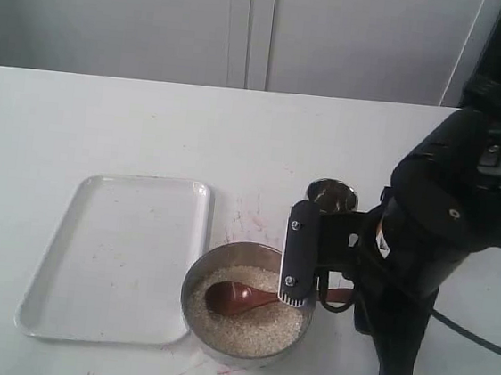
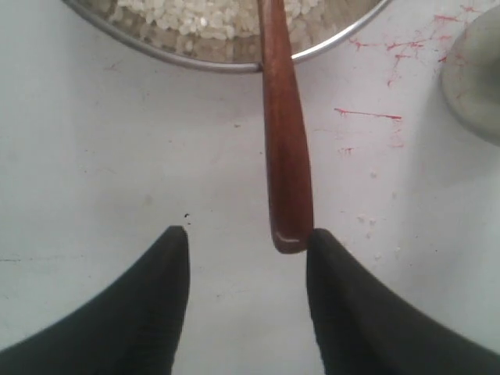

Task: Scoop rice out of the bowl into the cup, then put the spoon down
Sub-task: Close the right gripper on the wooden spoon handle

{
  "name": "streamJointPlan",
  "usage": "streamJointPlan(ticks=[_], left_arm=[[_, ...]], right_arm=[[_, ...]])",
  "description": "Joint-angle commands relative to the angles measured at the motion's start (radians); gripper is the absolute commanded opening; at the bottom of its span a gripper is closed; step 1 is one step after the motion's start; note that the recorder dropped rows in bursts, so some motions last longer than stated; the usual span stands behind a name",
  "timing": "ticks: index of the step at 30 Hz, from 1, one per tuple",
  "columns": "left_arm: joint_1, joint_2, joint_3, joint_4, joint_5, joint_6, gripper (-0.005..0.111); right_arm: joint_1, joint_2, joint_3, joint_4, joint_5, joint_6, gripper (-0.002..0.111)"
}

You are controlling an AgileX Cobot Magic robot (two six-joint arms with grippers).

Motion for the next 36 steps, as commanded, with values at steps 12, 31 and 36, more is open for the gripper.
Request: streamJointPlan(ticks=[12, 31, 36], left_arm=[[-0.005, -0.004, -0.007, -0.005, 0.0, -0.001, 0.014], [-0.005, -0.004, -0.007, -0.005, 0.0, -0.001, 0.014], [-0.005, -0.004, -0.007, -0.005, 0.0, -0.001, 0.014]], right_arm=[[0.004, 0.071, 0.006, -0.01, -0.081, -0.02, 0.045], [0.004, 0.079, 0.006, -0.052, -0.077, -0.018, 0.045], [0.004, 0.079, 0.004, -0.055, -0.077, -0.018, 0.045]])
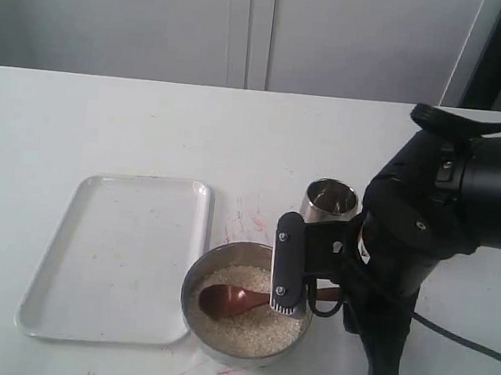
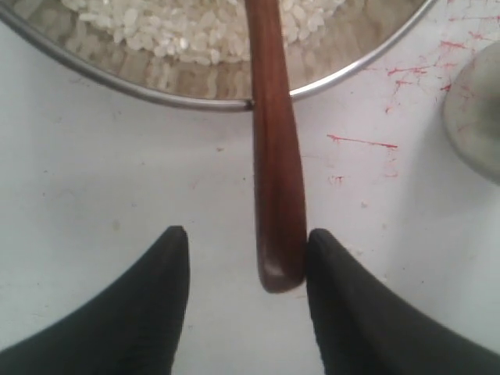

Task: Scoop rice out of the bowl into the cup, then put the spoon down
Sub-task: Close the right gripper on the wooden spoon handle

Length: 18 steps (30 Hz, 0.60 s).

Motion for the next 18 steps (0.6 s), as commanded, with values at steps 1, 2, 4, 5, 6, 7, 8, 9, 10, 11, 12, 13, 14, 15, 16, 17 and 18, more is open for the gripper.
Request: streamJointPlan(ticks=[1, 2, 4, 5, 6, 7, 8, 9, 10, 11, 12, 13, 14, 15, 16, 17, 18], left_arm=[[-0.005, -0.004, -0.007, -0.005, 0.0, -0.001, 0.014], [-0.005, -0.004, -0.007, -0.005, 0.0, -0.001, 0.014], [-0.005, -0.004, -0.007, -0.005, 0.0, -0.001, 0.014], [-0.005, -0.004, -0.007, -0.005, 0.0, -0.001, 0.014], [-0.005, -0.004, -0.007, -0.005, 0.0, -0.001, 0.014], [-0.005, -0.004, -0.007, -0.005, 0.0, -0.001, 0.014], [-0.005, -0.004, -0.007, -0.005, 0.0, -0.001, 0.014], [-0.005, -0.004, -0.007, -0.005, 0.0, -0.001, 0.014], [-0.005, -0.004, -0.007, -0.005, 0.0, -0.001, 0.014], [-0.005, -0.004, -0.007, -0.005, 0.0, -0.001, 0.014], [-0.005, -0.004, -0.007, -0.005, 0.0, -0.001, 0.014], [-0.005, -0.004, -0.007, -0.005, 0.0, -0.001, 0.014], [-0.005, -0.004, -0.007, -0.005, 0.0, -0.001, 0.014], [-0.005, -0.004, -0.007, -0.005, 0.0, -0.001, 0.014], [-0.005, -0.004, -0.007, -0.005, 0.0, -0.001, 0.014], [-0.005, -0.004, -0.007, -0.005, 0.0, -0.001, 0.014], [-0.005, -0.004, -0.007, -0.005, 0.0, -0.001, 0.014]], right_arm=[[0.004, -0.003, 0.001, -0.011, 0.0, -0.003, 0.045], [0.004, -0.005, 0.001, -0.013, -0.002, -0.003, 0.045], [0.004, -0.016, 0.001, -0.015, -0.013, -0.003, 0.045], [0.004, -0.02, 0.001, -0.021, -0.018, -0.003, 0.045], [0.004, -0.022, 0.001, -0.023, -0.02, -0.003, 0.045], [0.004, -0.025, 0.001, -0.023, -0.025, -0.003, 0.045], [0.004, -0.025, 0.001, -0.026, -0.028, -0.003, 0.045], [0.004, -0.025, 0.001, -0.026, -0.031, -0.003, 0.045], [0.004, -0.023, 0.001, -0.026, -0.032, -0.003, 0.045], [0.004, -0.021, 0.001, -0.026, -0.036, -0.003, 0.045], [0.004, -0.019, 0.001, -0.026, -0.037, -0.003, 0.045], [0.004, -0.019, 0.001, -0.026, -0.04, -0.003, 0.045], [0.004, -0.018, 0.001, -0.026, -0.044, -0.003, 0.045], [0.004, -0.013, 0.001, -0.026, -0.047, -0.003, 0.045], [0.004, -0.01, 0.001, -0.026, -0.047, -0.003, 0.045], [0.004, -0.006, 0.001, -0.026, -0.047, -0.003, 0.045], [0.004, -0.001, 0.001, -0.026, -0.049, -0.003, 0.045]])
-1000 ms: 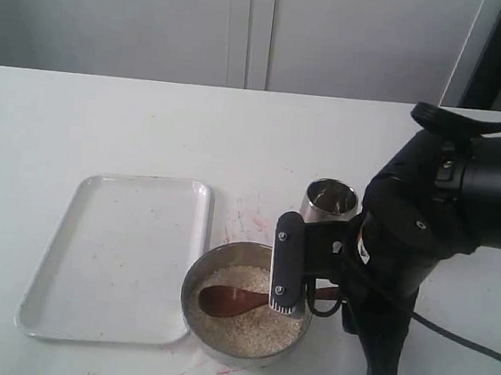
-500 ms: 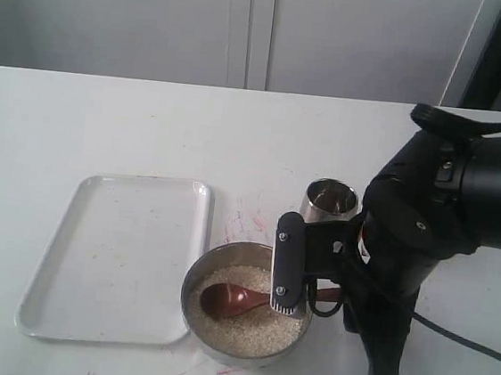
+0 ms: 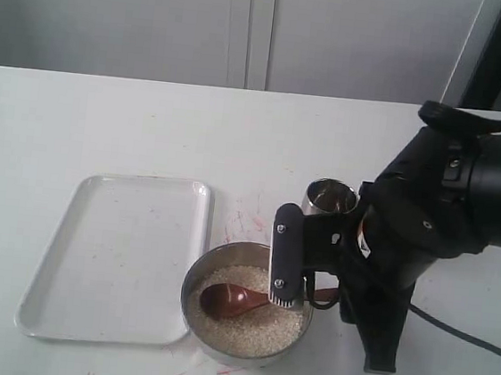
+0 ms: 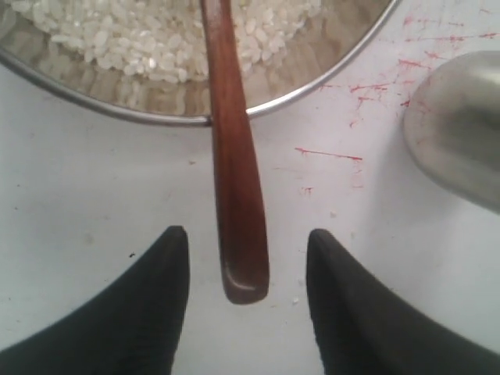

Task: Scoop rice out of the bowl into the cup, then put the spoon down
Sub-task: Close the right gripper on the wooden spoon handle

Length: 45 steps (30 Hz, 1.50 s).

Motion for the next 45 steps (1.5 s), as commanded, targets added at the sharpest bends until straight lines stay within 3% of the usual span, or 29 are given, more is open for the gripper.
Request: streamJointPlan(ticks=[1, 6, 13, 23, 40, 45], left_arm=[[-0.005, -0.004, -0.007, -0.005, 0.0, -0.001, 0.014], [-0.005, -0.004, -0.007, -0.005, 0.0, -0.001, 0.014], [-0.005, -0.004, -0.007, -0.005, 0.0, -0.001, 0.014], [-0.005, -0.004, -0.007, -0.005, 0.0, -0.001, 0.014], [-0.005, -0.004, -0.007, -0.005, 0.0, -0.001, 0.014], [-0.005, -0.004, -0.007, -0.005, 0.0, -0.001, 0.014]], right_arm=[[0.004, 0.018, 0.001, -0.004, -0.009, -0.003, 0.045], [0.004, 0.031, 0.001, -0.004, -0.019, 0.004, 0.044], [0.004, 0.031, 0.001, -0.004, -0.023, 0.004, 0.031], [0.004, 0.031, 0.001, -0.004, -0.025, 0.004, 0.031], [0.004, 0.031, 0.001, -0.004, -0.007, 0.004, 0.001], [0.004, 0.026, 0.001, -0.004, 0.018, 0.004, 0.0]])
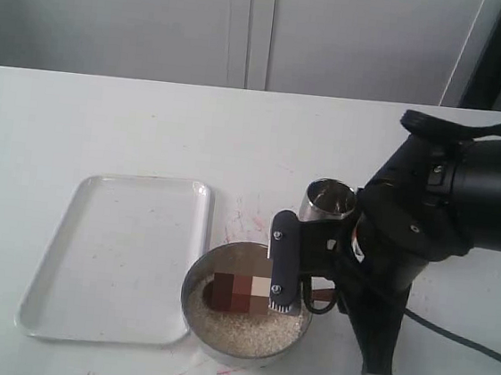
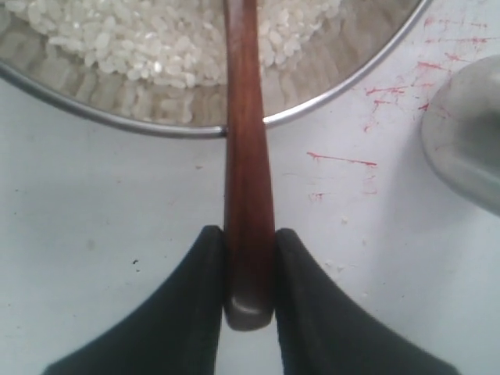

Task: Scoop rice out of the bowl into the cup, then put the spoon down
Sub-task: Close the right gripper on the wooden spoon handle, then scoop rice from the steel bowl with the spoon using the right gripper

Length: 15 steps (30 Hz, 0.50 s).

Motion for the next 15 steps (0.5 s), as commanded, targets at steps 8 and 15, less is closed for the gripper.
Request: streamJointPlan(ticks=[8, 15], left_arm=[[-0.005, -0.004, -0.007, -0.005, 0.0, -0.001, 0.014], [-0.005, -0.004, -0.007, -0.005, 0.0, -0.001, 0.014]], right_arm=[[0.004, -0.088, 0.001, 0.0, 0.064, 0.0, 0.0], [0.013, -0.202, 0.001, 0.015, 0.086, 0.0, 0.0]])
